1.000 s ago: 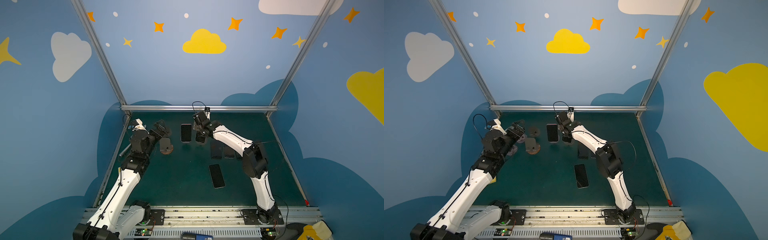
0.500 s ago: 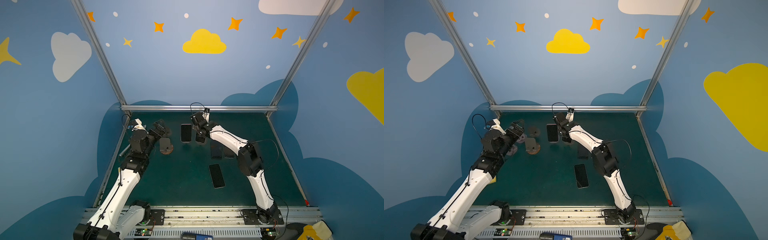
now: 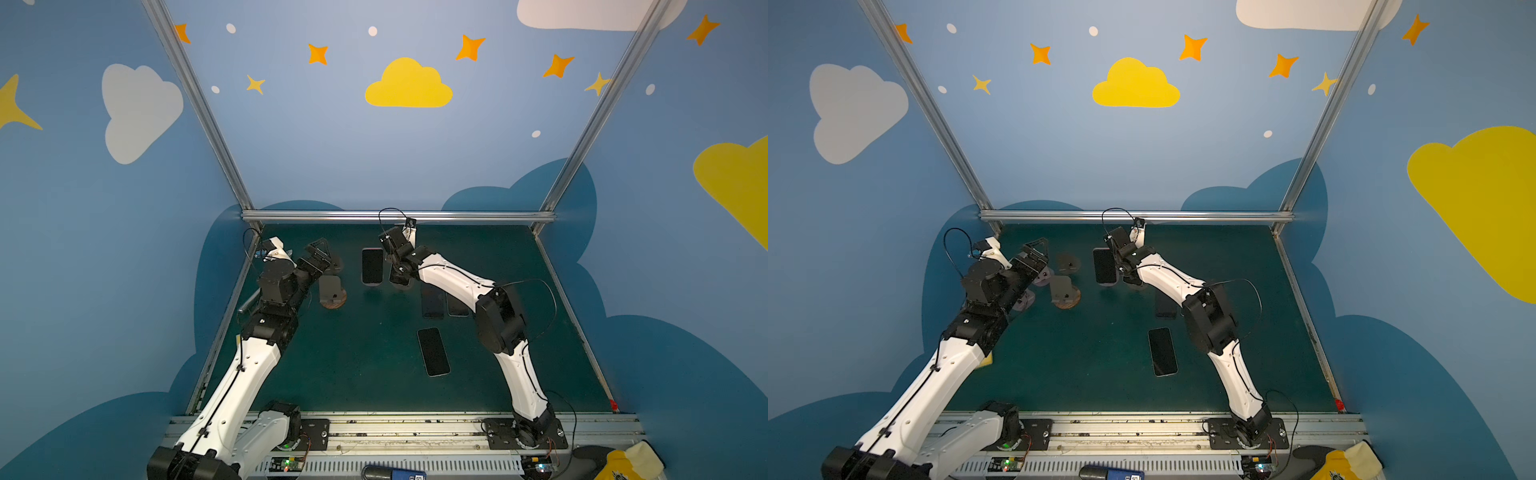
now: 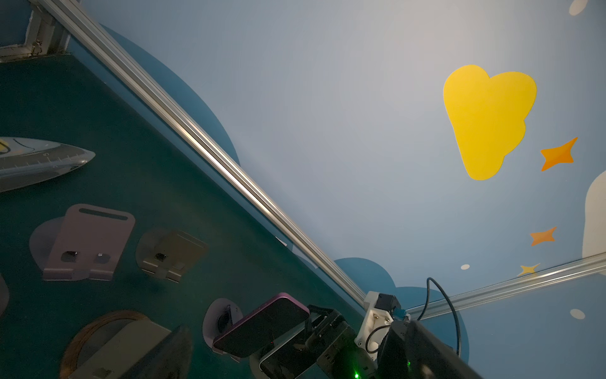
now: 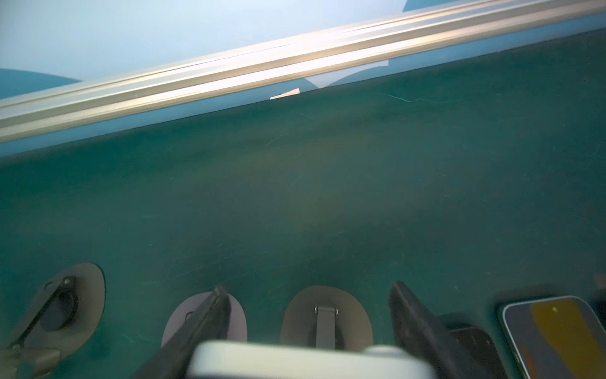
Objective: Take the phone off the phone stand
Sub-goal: 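Lower and close the right gripper on the white-edged phone's top edge, then lift the white-edged phone off its stand with the right gripper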
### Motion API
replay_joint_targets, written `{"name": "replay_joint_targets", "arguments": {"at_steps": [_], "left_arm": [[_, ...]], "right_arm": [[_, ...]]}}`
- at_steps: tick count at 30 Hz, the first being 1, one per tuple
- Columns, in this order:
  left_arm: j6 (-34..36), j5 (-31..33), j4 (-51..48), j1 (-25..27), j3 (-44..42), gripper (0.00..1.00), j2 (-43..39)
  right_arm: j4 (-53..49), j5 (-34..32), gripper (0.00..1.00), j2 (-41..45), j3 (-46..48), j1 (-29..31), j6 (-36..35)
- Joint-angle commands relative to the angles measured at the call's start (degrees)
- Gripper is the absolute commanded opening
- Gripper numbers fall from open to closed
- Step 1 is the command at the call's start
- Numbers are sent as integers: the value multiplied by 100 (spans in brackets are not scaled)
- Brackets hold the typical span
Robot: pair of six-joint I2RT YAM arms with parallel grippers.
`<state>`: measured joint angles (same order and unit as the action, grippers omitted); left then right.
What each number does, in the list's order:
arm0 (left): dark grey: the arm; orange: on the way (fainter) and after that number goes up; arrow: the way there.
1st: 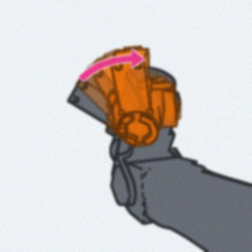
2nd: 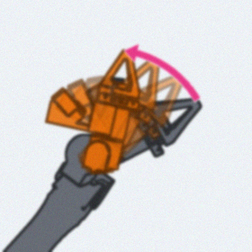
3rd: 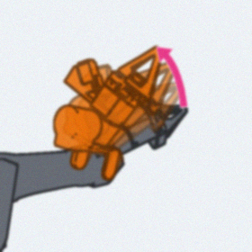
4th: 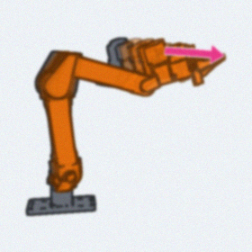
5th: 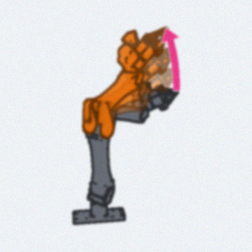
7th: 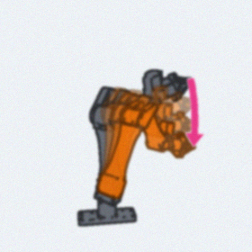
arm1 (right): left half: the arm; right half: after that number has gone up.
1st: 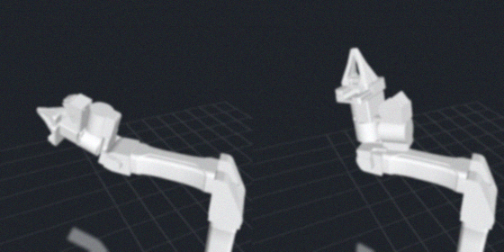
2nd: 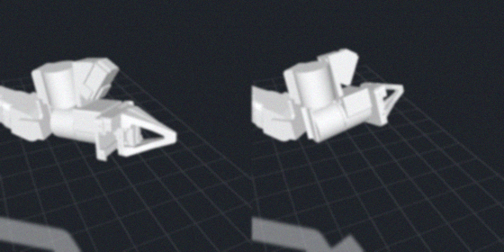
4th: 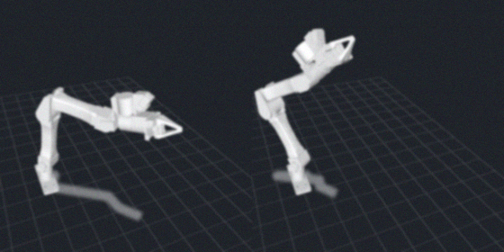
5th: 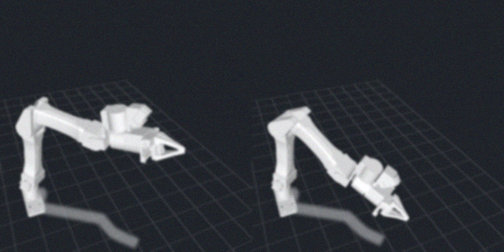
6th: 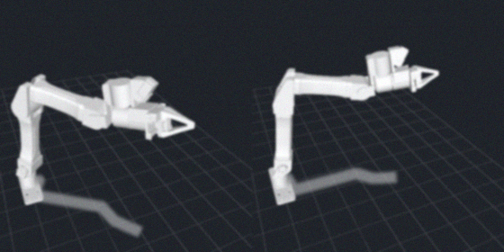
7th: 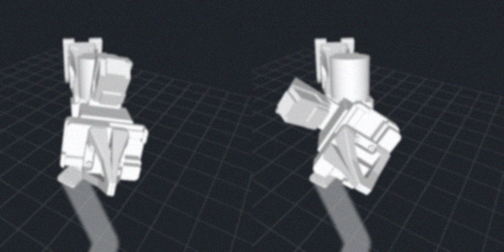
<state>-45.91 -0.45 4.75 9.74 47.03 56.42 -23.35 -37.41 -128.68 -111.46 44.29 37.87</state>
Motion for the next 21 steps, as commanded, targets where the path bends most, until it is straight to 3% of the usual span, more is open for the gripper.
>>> {"name": "replay_joint_targets", "arguments": {"at_steps": [1,21], "left_arm": [[-8,-102,193,-24,-22,100,53],[-24,-548,265,79,85,100,386]], "right_arm": [[181,27,67,400,181,111,-367],[1173,232,63,1588,1349,107,-1209]]}}
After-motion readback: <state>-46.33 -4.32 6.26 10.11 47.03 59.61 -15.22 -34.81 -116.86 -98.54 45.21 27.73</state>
